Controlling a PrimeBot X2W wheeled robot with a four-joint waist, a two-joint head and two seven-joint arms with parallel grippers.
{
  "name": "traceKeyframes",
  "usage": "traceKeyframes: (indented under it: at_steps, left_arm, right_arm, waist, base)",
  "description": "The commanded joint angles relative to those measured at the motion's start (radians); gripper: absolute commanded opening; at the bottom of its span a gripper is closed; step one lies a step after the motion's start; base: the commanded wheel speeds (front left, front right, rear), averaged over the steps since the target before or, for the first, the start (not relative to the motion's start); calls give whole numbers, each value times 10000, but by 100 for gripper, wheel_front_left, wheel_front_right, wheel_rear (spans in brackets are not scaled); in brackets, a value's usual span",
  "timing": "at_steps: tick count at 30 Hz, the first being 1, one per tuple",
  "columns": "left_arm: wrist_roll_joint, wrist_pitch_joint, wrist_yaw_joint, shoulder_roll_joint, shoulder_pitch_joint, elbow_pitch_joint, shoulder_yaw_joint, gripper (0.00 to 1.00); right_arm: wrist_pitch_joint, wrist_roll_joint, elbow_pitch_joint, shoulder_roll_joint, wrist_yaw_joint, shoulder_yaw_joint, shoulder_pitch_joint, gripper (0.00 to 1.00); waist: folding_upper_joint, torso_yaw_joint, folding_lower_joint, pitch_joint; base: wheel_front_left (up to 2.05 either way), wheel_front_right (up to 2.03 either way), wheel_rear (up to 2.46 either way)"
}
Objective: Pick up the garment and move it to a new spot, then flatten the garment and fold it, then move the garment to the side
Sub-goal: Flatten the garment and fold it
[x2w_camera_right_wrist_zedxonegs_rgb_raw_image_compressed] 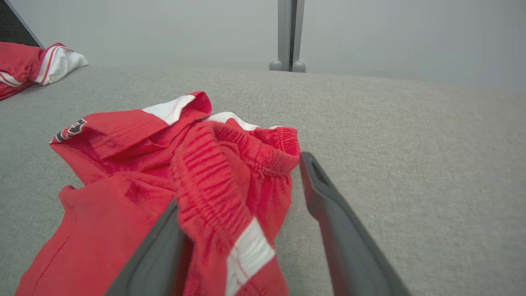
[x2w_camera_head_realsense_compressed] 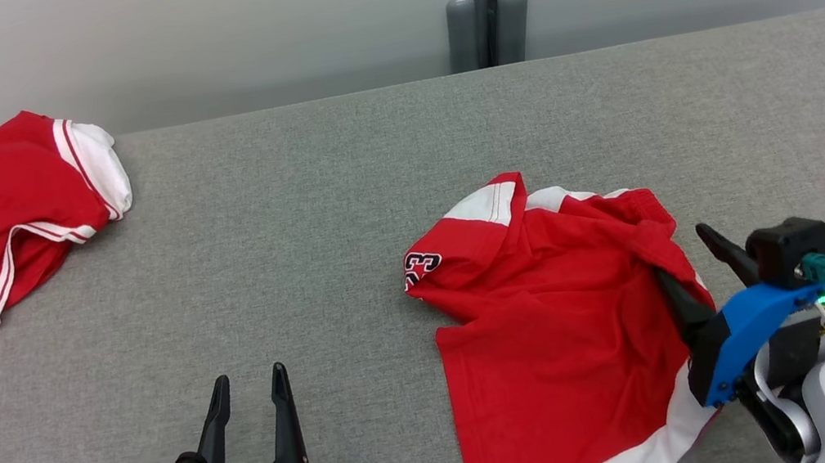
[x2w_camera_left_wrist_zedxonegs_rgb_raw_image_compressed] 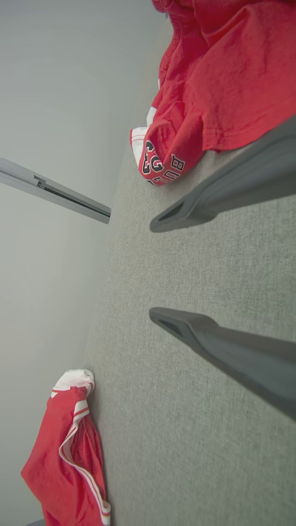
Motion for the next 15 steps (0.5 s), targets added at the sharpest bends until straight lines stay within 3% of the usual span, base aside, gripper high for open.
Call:
traceKeyframes:
  at_steps: [1,7,15]
  left_arm:
    - [15,-27,0,-4,-23,-3,19,100]
    - [71,-27,-24,-4,-114,44,-57,100]
    - [75,-27,-66,-4,-148,102,-160,100]
  right_arm:
    - [38,48,-65,-57,1,-20,144,100]
    - [490,-107,-363,-48,1,136,969,100]
    - [256,-106,-1114,29,1,197,772,100]
  waist:
    - [0,-17,0,-10]
    - [0,-122,0,4]
    - [0,-187,0,-35]
  base:
    - [0,0,0]
    - [0,0,0]
    - [0,0,0]
